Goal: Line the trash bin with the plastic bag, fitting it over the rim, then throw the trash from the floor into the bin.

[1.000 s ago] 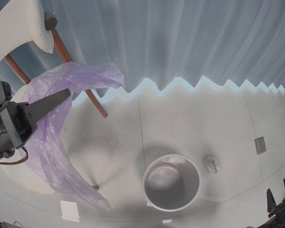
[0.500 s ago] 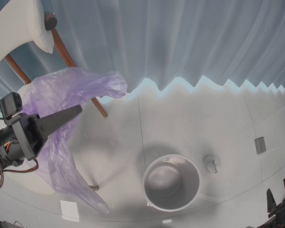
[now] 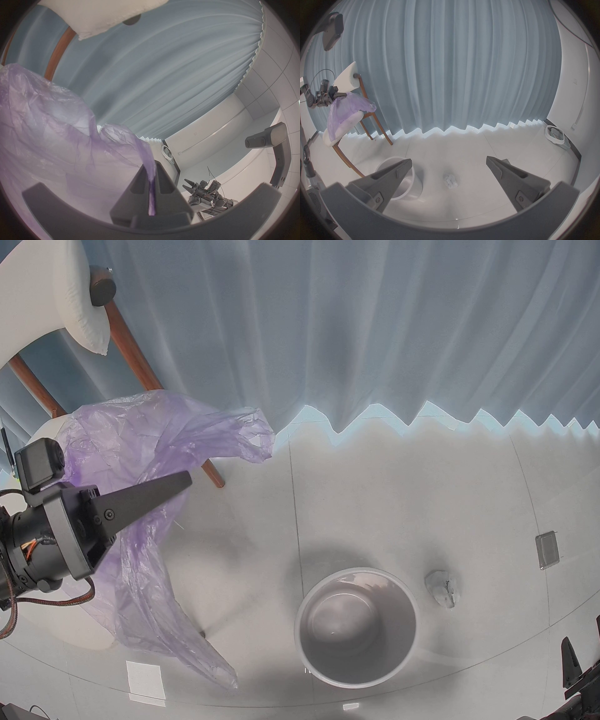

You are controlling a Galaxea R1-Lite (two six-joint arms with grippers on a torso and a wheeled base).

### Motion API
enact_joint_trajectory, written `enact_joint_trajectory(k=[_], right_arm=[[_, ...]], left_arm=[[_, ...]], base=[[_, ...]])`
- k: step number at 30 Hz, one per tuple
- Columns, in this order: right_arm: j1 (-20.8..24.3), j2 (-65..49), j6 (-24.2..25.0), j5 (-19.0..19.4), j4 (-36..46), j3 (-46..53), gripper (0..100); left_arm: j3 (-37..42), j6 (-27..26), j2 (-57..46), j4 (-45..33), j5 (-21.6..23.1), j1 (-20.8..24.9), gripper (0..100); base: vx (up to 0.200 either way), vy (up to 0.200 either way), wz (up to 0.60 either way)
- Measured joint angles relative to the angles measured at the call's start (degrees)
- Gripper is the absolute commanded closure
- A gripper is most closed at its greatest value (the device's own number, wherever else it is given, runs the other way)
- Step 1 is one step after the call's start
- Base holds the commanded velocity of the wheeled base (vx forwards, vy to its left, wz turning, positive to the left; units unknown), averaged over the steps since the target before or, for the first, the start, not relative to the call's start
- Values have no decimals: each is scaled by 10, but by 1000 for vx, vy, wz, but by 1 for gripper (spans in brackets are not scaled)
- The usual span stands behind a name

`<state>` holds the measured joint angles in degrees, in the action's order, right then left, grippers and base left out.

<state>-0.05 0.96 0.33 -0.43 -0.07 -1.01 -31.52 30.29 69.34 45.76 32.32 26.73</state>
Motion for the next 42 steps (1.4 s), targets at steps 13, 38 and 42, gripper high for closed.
enact_joint_trajectory(k=[13,38,42], right_arm=[[0,0,0,0,0,0,0],[0,0,0,0,0,0,0],[0,0,0,0,0,0,0]], left_arm=[[0,1,-7,-1,0,12,100],[78,-14,-126,-136,28,160,100],[87,-16,-126,-138,26,161,100]], base=[[0,-200,0],[0,-32,0],[0,0,0]])
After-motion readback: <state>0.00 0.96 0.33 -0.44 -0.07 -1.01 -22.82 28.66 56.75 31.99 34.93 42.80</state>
